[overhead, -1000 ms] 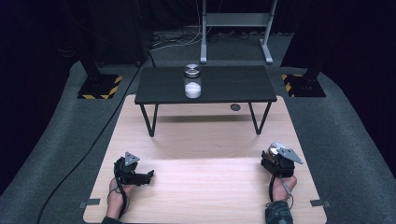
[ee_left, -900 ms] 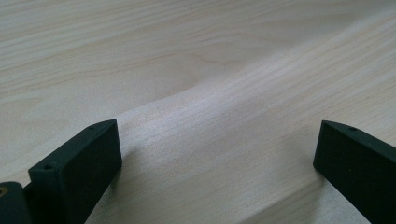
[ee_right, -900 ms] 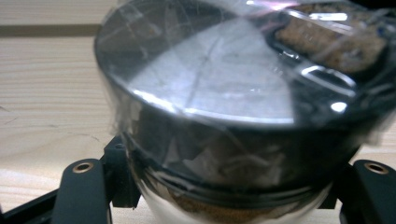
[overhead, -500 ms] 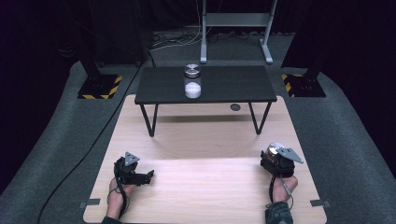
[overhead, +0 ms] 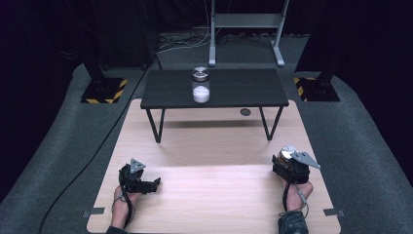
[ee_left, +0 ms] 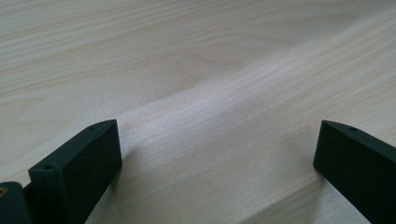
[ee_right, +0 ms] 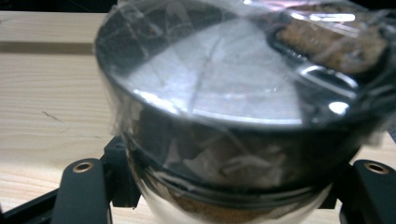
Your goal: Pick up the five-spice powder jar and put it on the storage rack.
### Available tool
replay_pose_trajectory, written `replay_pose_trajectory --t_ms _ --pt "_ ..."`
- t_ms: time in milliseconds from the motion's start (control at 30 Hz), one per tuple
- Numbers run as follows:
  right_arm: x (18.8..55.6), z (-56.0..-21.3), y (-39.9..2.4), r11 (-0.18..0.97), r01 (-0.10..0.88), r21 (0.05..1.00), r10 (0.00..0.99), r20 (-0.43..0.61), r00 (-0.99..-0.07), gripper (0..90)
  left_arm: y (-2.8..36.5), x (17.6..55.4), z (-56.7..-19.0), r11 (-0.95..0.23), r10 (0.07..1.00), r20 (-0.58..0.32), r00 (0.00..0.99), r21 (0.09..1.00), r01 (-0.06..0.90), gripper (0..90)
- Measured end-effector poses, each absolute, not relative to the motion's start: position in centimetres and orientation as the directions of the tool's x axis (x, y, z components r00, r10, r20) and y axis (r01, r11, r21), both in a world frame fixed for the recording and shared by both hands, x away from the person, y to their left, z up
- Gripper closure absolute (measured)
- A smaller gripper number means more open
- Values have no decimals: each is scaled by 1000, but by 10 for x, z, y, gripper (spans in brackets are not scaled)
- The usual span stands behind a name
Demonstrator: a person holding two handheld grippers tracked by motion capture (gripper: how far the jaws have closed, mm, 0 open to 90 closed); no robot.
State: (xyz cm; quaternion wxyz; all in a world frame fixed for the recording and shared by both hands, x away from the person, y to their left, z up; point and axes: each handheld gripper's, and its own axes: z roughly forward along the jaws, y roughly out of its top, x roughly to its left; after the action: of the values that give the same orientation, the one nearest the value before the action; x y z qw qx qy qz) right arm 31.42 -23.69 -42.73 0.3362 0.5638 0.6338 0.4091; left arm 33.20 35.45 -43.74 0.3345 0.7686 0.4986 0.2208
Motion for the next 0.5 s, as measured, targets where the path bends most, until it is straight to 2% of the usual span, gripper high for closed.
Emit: replay_pose_trajectory --t_ms 500 --pt "310 -400 -242 49 414 909 985 23 -168 296 354 332 -438 -277 915 5 405 735 618 6"
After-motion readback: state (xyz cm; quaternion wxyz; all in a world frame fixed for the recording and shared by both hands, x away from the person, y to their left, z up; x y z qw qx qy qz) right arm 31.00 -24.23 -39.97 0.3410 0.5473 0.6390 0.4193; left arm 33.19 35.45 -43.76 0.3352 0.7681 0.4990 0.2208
